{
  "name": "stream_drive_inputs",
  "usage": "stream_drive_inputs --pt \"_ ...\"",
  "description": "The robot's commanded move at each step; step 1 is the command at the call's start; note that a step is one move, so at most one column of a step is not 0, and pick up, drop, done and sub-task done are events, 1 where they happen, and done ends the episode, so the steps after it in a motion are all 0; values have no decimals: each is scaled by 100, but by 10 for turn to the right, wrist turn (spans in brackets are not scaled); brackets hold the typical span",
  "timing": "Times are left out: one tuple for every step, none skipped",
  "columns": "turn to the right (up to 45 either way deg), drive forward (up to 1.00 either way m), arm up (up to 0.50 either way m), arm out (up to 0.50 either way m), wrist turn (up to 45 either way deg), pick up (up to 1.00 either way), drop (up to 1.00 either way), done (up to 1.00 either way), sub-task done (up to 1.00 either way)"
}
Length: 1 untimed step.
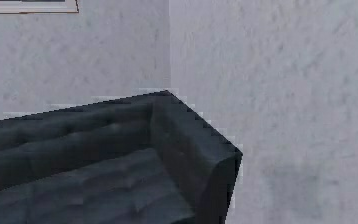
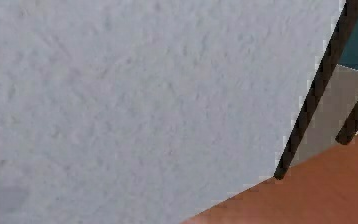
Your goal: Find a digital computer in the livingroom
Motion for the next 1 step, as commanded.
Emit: stream_drive_inputs --pt "-450 0 0 0 0 0 0 0 0"
